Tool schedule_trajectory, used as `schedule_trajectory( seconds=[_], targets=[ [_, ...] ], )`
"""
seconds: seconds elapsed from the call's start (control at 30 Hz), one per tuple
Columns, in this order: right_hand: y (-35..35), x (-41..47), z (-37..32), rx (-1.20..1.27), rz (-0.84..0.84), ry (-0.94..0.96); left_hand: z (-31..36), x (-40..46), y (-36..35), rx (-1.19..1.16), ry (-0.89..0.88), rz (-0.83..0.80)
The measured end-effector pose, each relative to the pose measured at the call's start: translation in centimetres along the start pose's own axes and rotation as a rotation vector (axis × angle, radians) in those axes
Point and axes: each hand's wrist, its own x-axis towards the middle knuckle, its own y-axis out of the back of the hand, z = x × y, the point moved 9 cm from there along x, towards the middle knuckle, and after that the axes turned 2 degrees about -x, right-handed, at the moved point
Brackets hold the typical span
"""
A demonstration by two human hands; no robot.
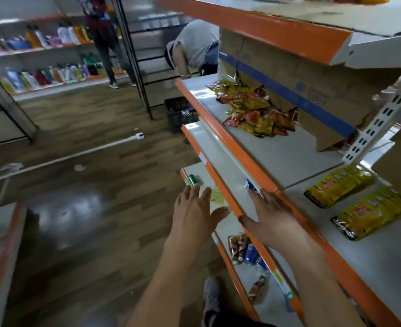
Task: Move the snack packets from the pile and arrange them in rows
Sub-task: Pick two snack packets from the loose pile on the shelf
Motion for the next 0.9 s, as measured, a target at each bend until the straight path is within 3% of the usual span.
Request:
schedule_trajectory(
  seconds=[0.13, 0.3, 0.5, 0.73, 0.9],
  targets=[
    [0.3, 5.8, -1.8, -0.017, 0.007, 0.049, -2.1, 4.5, 0.9, -0.022, -0.002, 0.035],
    [1.6, 12.9, -2.9, 0.0, -0.01, 0.021, -3.6, 12.4, 1.5, 0.02, -0.027, -0.031],
    [4.5, 21.2, -4.1, -0.027, 0.084, 0.05, -4.1, 21.4, 2.3, 0.055, -0.09, -0.021],
    [5.0, 26.6, -2.1, -0.025, 0.03, -0.079, -3.1, 28.3, 0.5, -0.014, -0.159, -0.073],
    [5.7, 30.2, 0.0, 0.116, 0.079, -0.186, -1.4, 33.0, -1.1, -0.029, -0.296, -0.111]
  ],
)
